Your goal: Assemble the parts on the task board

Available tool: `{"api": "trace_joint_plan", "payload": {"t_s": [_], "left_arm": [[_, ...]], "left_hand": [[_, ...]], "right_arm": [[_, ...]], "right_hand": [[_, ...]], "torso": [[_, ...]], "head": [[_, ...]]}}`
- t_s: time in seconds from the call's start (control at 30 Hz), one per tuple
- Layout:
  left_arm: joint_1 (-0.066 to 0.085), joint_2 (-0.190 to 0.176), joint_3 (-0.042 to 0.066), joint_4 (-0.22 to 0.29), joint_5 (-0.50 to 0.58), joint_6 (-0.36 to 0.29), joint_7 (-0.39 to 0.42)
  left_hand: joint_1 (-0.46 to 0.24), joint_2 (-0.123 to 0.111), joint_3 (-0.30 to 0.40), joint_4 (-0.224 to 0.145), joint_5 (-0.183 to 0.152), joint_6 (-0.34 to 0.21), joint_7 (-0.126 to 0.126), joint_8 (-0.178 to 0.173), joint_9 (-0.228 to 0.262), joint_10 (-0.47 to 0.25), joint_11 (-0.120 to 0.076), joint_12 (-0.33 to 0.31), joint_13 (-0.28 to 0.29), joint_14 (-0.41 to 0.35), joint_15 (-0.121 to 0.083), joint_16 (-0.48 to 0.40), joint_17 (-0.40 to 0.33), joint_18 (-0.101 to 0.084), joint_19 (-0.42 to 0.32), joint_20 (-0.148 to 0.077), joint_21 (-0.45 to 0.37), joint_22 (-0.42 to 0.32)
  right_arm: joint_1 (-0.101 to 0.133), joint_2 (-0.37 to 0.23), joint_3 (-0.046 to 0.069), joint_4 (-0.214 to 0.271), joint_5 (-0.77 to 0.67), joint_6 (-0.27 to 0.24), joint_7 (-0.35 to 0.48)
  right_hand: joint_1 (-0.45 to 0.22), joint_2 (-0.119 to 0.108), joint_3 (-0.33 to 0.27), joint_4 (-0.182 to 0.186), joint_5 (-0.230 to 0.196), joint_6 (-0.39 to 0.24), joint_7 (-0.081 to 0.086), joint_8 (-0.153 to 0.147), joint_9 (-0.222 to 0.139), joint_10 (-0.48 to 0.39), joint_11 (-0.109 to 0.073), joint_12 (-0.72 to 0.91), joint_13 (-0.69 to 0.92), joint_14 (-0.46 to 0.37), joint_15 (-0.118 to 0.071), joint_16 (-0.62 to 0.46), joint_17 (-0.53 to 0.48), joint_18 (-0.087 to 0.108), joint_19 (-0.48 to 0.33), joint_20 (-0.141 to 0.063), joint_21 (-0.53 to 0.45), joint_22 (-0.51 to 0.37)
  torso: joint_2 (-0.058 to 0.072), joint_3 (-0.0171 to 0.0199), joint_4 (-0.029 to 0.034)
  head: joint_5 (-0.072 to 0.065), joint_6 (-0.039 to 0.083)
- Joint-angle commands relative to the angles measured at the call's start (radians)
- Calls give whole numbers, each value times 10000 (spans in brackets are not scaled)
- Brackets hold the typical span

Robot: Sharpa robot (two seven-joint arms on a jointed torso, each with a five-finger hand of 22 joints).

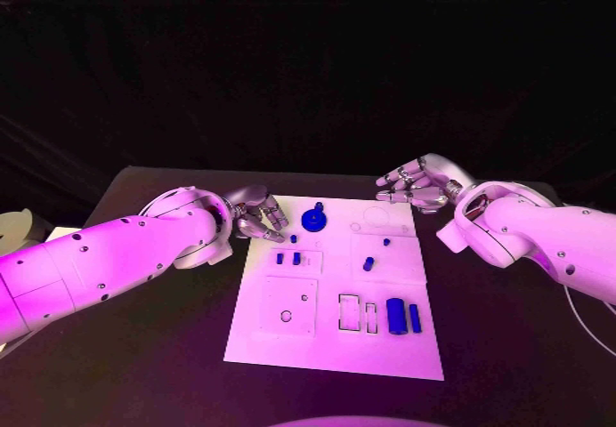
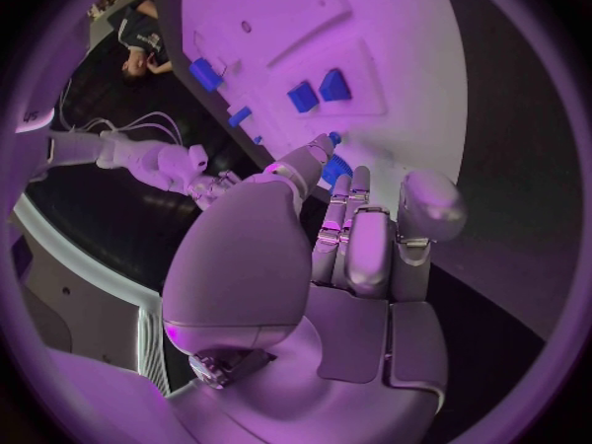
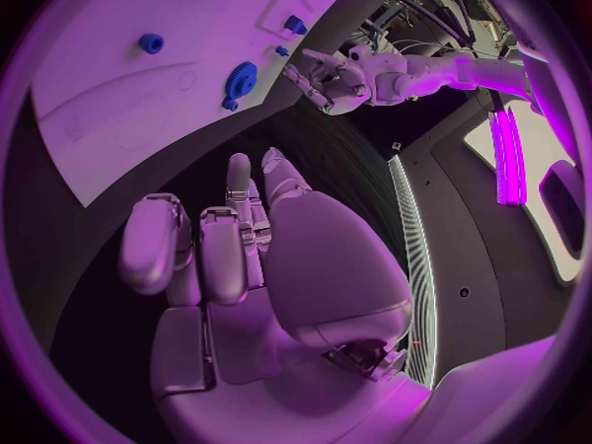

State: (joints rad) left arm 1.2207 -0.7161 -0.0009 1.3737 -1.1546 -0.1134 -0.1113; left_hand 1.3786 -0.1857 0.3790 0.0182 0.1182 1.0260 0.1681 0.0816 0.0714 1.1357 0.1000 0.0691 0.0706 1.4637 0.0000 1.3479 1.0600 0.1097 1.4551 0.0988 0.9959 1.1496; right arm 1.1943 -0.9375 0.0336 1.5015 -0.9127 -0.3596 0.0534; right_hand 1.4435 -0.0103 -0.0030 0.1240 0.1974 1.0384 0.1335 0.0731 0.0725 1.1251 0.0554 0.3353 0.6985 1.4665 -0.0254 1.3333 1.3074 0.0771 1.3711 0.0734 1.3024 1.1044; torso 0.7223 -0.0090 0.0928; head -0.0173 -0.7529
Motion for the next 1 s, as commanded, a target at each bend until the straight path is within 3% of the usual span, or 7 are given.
{"api": "trace_joint_plan", "payload": {"t_s": [0.03,0.17,0.23,0.3,0.47,0.57,1.0], "left_arm": [[27,-195,12,193,4127,-1723,2060],[28,-589,-48,527,8984,-1926,3547],[18,-774,-84,713,10492,-1881,3997],[8,-948,-121,888,11493,-1770,4271],[-14,-1278,-224,1260,12634,-1532,4507],[-31,-1385,-259,1436,12907,-1428,4557],[-53,-1615,-310,1714,13133,-1443,4632]], "left_hand": [[53,263,189,94,40,306,-3,128,30,383,-31,231,57,-7,40,-240,-442,203,-338,21,-918,-630],[210,595,694,150,77,366,8,124,-24,549,-73,513,91,-1007,41,-1329,-2391,593,-1447,17,-3360,-2258],[179,564,773,160,89,332,25,112,-37,440,-54,581,80,-1456,77,-1750,-3183,707,-1857,50,-4156,-2780],[100,533,769,198,81,337,25,123,-35,415,-46,655,85,-1676,93,-1928,-3544,710,-1965,70,-4246,-2826],[-50,534,693,285,67,457,-12,211,-12,505,-85,850,129,-1793,78,-1960,-3693,724,-2023,80,-4328,-2880],[-88,525,664,304,63,472,-19,226,-11,511,-92,889,136,-1809,74,-1962,-3725,726,-2026,79,-4344,-2893],[-14,481,630,219,62,503,-48,263,-10,515,-123,991,155,-1869,47,-2000,-3864,734,-2023,62,-4382,-2927]], "right_arm": [[-7,-57,0,-4,-1797,716,-559],[-27,-168,0,180,-3839,1215,-1038],[-74,-215,0,327,-4915,1454,-1320],[-145,-257,0,495,-5919,1662,-1611],[-264,-273,0,809,-7556,1946,-2267],[-337,-260,0,940,-8179,2012,-2583],[-492,-171,-12,1231,-8892,2481,-2825]], "right_hand": [[282,-11,260,-81,-49,228,80,40,4,-166,41,-768,-833,487,25,-128,199,184,-17,37,-51,-56],[613,-206,952,-207,-161,592,36,12,-7,184,57,-1857,-2509,527,70,-215,99,176,85,74,-39,-5],[636,-301,1320,-189,-406,739,-28,-23,-17,437,35,-2150,-3154,545,51,-235,59,168,142,75,-5,50],[603,-443,1496,-167,-613,874,-88,-9,-7,570,23,-2277,-3475,556,26,-228,53,148,179,83,28,110],[491,-817,2248,-2,-866,975,-138,-83,-31,862,2,-2596,-4382,569,20,-247,-19,132,221,73,42,147],[386,-987,2574,113,-1251,874,-102,-109,-52,766,37,-2709,-4707,553,56,-328,-119,149,193,87,-13,69],[90,-1504,3001,339,-1445,638,-112,-105,-57,454,79,-2713,-5331,511,83,-543,-369,192,95,112,-189,-159]], "torso": [[-28,11,8],[-10,6,-1],[-10,-2,-3],[-12,-9,-2],[-10,5,-12],[-12,-17,4],[9,-2,-12]], "head": [[-7,23],[-125,44],[-167,50],[-215,53],[-304,77],[-340,83],[-359,68]]}}
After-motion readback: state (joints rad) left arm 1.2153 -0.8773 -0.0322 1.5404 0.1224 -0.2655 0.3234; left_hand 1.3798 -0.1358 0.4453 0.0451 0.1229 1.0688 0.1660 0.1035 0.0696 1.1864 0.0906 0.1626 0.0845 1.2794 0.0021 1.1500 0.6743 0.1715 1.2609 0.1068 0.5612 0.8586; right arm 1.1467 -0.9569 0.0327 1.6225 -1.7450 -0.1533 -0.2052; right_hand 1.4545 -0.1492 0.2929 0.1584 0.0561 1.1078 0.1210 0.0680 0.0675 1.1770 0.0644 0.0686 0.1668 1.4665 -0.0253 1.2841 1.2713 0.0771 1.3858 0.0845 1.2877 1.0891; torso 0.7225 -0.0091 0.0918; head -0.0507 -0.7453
